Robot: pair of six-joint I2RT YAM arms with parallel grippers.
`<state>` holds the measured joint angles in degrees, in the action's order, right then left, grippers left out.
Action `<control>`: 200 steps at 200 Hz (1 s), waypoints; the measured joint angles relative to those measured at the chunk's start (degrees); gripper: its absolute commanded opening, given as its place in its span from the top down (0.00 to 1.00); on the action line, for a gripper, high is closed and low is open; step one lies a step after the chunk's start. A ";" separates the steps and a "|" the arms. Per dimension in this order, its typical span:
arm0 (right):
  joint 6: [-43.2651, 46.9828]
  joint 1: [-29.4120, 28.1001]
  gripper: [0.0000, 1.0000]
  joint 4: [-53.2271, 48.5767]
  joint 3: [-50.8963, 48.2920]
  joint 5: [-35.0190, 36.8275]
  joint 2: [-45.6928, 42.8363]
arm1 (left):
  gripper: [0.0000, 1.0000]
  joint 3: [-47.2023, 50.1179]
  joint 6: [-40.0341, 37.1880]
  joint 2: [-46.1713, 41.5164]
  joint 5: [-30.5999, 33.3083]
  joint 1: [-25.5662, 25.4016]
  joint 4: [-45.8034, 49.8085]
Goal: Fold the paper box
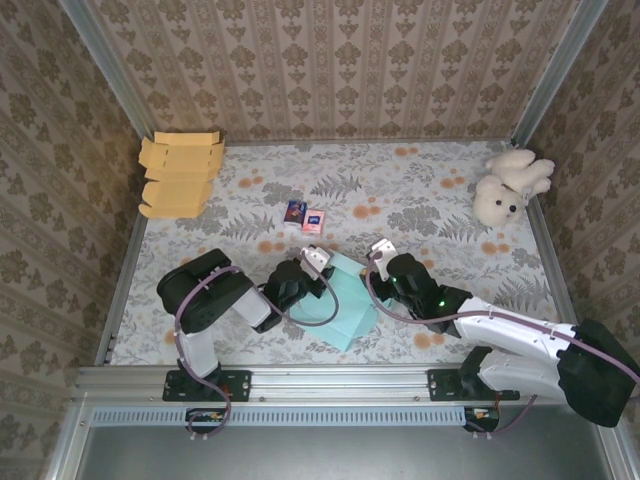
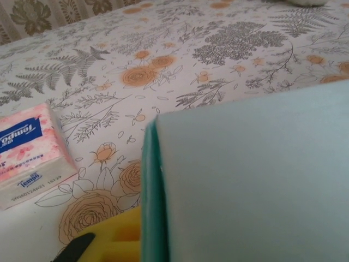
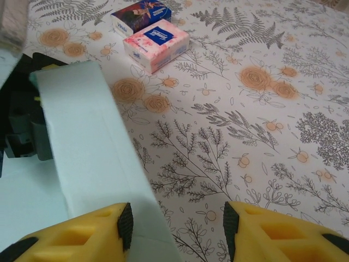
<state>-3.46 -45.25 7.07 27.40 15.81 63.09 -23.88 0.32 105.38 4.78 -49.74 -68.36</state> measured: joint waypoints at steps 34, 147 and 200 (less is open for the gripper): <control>-0.22 0.00 0.51 0.50 0.00 0.02 0.42 | 0.73 0.00 -0.20 -0.13 0.57 -0.11 1.90; -0.33 0.00 0.52 0.61 0.87 0.44 1.70 | 0.64 4.04 -0.39 -9.73 -0.42 -0.22 5.70; -0.33 0.00 0.53 0.59 0.92 0.42 1.70 | 0.71 4.02 -0.39 -9.14 -1.81 1.62 5.92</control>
<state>-3.79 -45.25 7.66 28.32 16.23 64.79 -19.86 -0.08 96.25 2.96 -48.12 -62.43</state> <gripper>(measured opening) 0.473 0.305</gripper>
